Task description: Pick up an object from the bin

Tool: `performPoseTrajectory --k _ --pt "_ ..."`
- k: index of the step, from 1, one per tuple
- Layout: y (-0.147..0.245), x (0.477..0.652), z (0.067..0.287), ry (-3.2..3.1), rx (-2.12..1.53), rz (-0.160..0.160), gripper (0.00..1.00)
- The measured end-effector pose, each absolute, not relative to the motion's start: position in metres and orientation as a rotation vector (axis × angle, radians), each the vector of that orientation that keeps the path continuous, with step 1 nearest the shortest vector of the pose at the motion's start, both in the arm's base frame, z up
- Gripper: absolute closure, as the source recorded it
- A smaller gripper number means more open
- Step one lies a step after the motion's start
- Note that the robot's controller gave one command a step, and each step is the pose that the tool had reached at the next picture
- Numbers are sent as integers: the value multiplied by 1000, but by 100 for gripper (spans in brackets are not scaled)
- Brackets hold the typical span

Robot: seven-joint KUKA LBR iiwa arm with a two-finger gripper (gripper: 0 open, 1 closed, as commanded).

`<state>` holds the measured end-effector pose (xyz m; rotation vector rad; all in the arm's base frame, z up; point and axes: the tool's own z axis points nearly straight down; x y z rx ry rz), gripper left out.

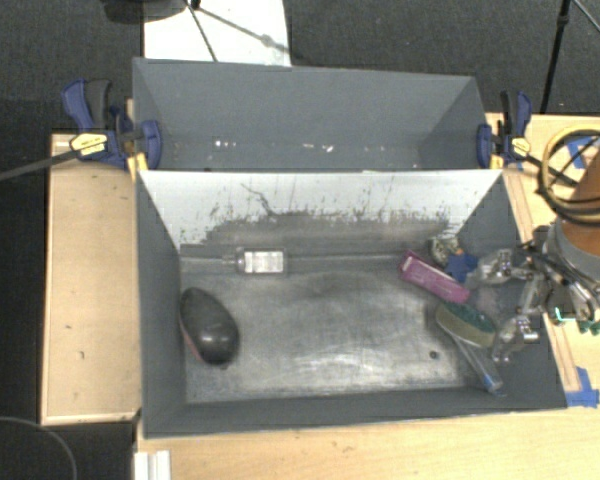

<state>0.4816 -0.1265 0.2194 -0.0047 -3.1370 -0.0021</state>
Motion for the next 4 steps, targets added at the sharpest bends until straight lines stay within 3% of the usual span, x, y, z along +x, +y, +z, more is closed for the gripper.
performPoseTrajectory --k 1,2,3,4 --pt "-138 525 88 -3138 -1 -6 0" --pt "-143 553 105 -3124 -286 -5 0" --pt "-143 573 82 -3125 74 -38 0" --pt "-143 571 115 -3135 194 -8 0"
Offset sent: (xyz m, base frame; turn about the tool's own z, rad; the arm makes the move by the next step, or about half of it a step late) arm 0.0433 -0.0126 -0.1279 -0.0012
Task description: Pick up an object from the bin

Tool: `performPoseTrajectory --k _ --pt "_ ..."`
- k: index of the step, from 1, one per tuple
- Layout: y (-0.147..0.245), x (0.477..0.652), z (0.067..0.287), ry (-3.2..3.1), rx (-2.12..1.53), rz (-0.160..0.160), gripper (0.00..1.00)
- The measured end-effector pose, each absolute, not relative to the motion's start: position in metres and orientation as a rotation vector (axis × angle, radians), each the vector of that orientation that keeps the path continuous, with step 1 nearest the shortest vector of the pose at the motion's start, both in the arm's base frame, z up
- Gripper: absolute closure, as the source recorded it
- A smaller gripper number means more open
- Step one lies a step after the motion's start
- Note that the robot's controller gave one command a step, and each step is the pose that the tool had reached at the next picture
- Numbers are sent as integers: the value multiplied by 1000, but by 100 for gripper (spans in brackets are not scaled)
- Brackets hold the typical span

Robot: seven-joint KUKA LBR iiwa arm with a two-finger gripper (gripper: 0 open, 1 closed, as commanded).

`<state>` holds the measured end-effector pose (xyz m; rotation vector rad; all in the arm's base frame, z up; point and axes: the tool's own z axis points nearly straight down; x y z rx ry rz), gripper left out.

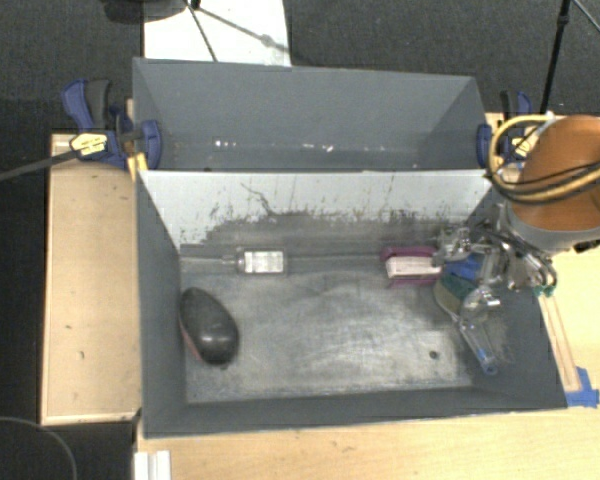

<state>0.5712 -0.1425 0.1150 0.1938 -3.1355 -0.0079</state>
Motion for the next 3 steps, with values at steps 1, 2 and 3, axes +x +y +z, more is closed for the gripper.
performPoseTrajectory --k 1,2,3 --pt "-140 585 133 -3144 -120 -1 0" --pt "-95 567 113 -3142 -66 -5 0" --pt "-139 548 95 -3180 42 -23 0"
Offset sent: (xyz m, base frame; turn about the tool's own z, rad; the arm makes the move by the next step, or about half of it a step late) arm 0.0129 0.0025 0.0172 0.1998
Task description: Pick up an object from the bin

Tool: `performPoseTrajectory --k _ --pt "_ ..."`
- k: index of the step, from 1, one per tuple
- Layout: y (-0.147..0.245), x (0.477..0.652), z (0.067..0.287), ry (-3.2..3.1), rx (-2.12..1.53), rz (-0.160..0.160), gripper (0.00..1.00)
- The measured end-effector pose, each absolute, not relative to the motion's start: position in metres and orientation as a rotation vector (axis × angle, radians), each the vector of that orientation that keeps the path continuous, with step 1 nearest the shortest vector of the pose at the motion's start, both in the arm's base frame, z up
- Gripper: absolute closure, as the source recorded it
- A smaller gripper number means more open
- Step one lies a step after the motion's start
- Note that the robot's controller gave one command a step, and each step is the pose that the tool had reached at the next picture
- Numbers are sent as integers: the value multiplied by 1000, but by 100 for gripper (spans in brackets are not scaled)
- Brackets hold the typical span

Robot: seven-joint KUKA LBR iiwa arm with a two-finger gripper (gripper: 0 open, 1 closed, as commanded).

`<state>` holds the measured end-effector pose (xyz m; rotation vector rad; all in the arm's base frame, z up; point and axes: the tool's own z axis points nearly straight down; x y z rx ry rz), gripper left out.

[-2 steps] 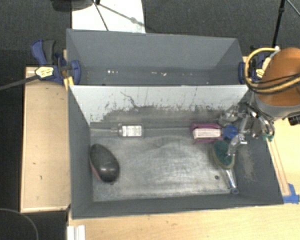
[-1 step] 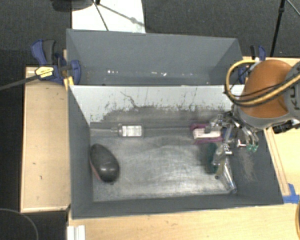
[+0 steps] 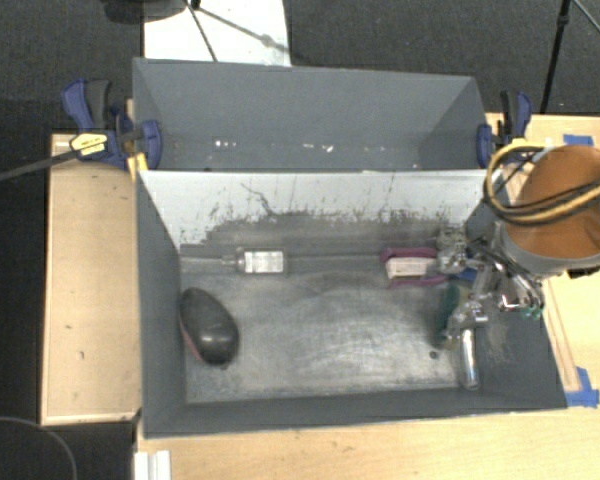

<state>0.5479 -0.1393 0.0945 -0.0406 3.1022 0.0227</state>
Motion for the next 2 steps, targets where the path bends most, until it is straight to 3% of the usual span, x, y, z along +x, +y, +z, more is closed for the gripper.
performPoseTrajectory --k 1,2 --pt "-138 544 93 3120 -56 22 100" --pt "-124 552 209 3073 -606 -4 100"
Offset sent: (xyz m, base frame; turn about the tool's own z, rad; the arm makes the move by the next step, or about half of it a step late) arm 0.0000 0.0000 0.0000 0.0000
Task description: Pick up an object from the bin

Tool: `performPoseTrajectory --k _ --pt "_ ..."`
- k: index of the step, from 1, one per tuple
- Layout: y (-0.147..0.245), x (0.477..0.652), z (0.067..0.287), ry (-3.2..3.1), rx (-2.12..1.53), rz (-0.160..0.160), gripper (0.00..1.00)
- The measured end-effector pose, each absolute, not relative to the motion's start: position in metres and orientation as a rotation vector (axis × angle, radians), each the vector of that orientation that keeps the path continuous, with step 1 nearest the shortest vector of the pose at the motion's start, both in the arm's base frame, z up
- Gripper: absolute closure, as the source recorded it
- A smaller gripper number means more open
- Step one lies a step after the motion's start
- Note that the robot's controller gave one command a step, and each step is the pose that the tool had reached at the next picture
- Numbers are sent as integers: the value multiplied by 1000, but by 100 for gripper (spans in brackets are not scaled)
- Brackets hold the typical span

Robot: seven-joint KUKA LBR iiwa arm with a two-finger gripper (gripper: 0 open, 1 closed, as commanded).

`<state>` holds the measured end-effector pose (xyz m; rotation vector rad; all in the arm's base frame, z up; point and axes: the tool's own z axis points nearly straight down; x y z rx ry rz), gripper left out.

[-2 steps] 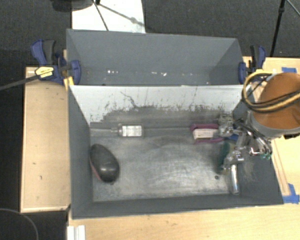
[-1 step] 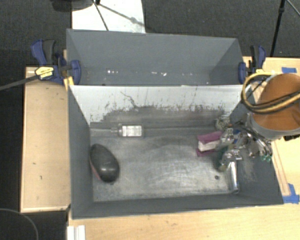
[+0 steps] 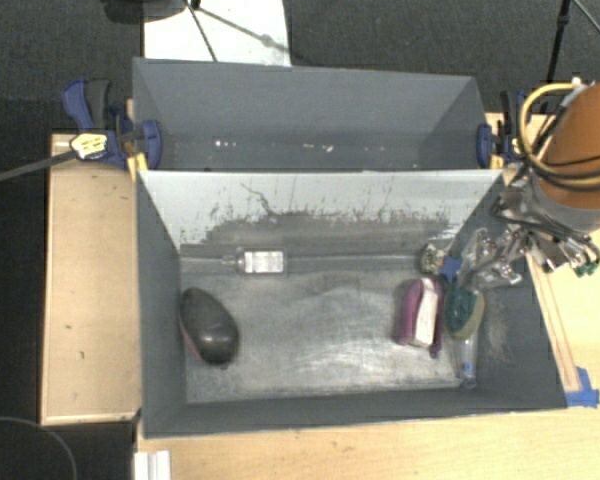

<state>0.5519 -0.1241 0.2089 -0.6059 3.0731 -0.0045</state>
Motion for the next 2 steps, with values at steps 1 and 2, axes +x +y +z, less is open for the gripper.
performPoseTrajectory --k 1,2 --pt "-108 519 328 3006 -878 -7 100" --pt "-103 484 185 2926 -1156 7 100"
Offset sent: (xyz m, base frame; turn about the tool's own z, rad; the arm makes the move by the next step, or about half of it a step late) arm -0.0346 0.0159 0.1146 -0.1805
